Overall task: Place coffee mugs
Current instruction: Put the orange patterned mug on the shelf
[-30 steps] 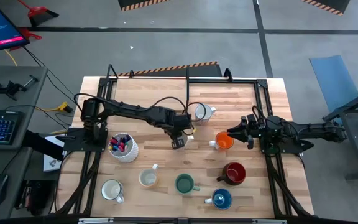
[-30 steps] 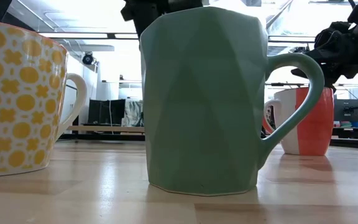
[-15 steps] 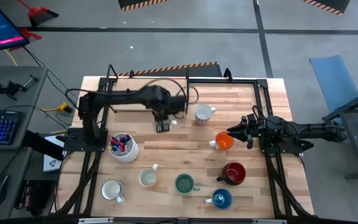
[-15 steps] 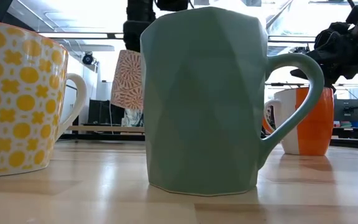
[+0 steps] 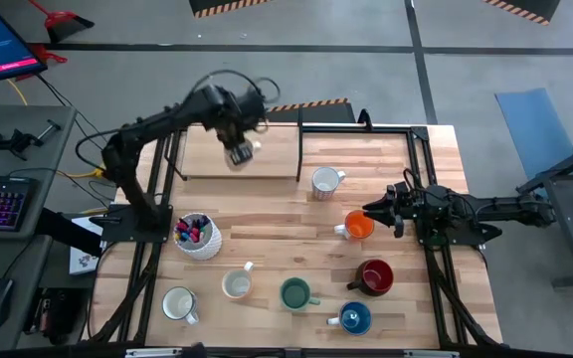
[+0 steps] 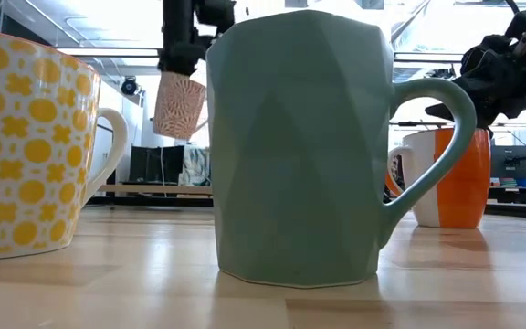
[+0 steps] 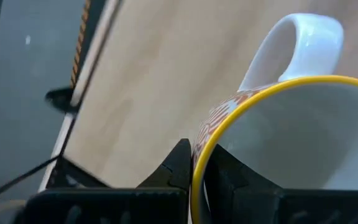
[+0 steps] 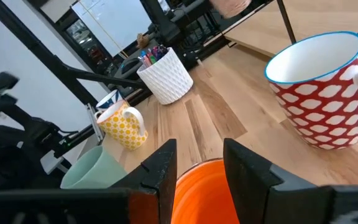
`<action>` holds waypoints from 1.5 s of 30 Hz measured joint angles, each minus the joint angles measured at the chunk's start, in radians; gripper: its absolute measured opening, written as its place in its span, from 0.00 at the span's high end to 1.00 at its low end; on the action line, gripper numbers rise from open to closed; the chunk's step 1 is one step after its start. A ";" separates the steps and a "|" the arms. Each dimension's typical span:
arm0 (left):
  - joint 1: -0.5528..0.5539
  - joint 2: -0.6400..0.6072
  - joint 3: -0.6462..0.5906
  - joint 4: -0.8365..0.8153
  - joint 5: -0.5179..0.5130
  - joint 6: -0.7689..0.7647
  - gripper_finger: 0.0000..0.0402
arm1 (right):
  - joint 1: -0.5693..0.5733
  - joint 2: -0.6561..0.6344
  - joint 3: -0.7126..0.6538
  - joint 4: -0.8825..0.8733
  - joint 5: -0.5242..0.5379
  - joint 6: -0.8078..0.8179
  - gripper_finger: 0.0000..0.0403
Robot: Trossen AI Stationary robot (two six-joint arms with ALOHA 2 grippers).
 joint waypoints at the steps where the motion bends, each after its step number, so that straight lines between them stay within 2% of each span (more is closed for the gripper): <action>1: 0.031 0.003 0.000 0.011 0.002 -0.005 0.97 | 0.000 0.000 0.000 0.000 0.000 0.000 0.72; 5: 0.149 0.025 0.000 0.094 0.058 -0.053 0.97 | 0.000 0.000 0.000 0.000 0.000 0.003 0.72; 9: 0.214 0.043 -0.002 0.171 0.091 -0.073 0.97 | 0.000 0.000 0.000 0.005 0.001 0.011 0.72; 17: 0.227 0.071 -0.138 0.290 0.078 -0.085 0.97 | 0.000 0.000 0.000 0.017 0.011 0.011 0.72; 27: 0.220 0.077 -0.229 0.417 0.038 -0.078 0.97 | 0.000 0.000 0.000 0.021 0.011 0.011 0.72; 45: 0.220 0.076 -0.248 0.453 0.052 -0.093 0.97 | 0.000 0.000 0.000 0.021 0.011 0.011 0.72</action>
